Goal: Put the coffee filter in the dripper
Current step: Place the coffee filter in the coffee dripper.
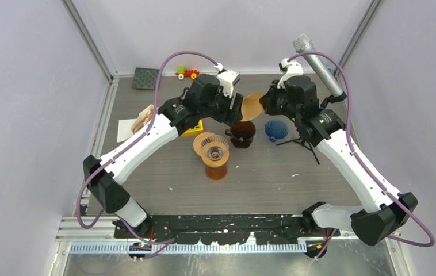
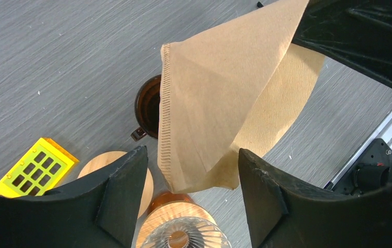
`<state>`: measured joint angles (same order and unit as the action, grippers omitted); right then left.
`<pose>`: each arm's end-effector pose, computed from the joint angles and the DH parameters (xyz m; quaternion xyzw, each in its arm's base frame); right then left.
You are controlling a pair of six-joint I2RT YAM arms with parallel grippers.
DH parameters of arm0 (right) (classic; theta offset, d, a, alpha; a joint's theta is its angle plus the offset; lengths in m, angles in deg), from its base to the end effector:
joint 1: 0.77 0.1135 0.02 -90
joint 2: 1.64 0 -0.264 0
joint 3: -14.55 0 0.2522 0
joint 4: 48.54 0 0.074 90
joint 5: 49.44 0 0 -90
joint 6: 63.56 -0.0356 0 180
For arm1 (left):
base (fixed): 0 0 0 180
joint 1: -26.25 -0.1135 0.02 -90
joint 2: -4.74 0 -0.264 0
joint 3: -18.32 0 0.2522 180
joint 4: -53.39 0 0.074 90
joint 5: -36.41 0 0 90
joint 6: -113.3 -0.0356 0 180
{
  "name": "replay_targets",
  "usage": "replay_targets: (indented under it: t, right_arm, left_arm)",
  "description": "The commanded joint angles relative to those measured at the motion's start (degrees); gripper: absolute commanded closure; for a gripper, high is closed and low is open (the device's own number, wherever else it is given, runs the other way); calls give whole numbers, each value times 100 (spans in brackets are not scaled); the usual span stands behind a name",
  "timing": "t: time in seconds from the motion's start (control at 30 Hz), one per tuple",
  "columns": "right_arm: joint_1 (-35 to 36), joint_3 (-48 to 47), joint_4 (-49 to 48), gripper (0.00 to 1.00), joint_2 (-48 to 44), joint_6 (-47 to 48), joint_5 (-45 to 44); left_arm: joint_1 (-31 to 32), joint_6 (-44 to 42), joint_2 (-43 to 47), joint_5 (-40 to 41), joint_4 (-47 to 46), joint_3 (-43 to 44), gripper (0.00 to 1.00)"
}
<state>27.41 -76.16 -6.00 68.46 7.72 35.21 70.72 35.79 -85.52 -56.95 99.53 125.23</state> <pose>0.2376 0.1235 0.4096 -0.0422 0.8271 0.1870 0.5283 0.2541 -0.2524 0.3958 0.2520 0.8259 -0.2624 0.4306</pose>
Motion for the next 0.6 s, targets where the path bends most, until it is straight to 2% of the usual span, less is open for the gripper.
replay_targets:
  t: [0.0,0.27,0.57]
  right_arm:
    - [-63,-163,-219,100,-12,-246,119]
    - [-101,-42,-304,100,-68,-223,381]
    - [-107,63,-378,100,-94,-199,447]
  left_arm:
    - [-171,341,135,38,-390,32,33]
    - [-357,367,120,-72,-625,17,34]
    - [-388,546,-60,-297,-649,123,41]
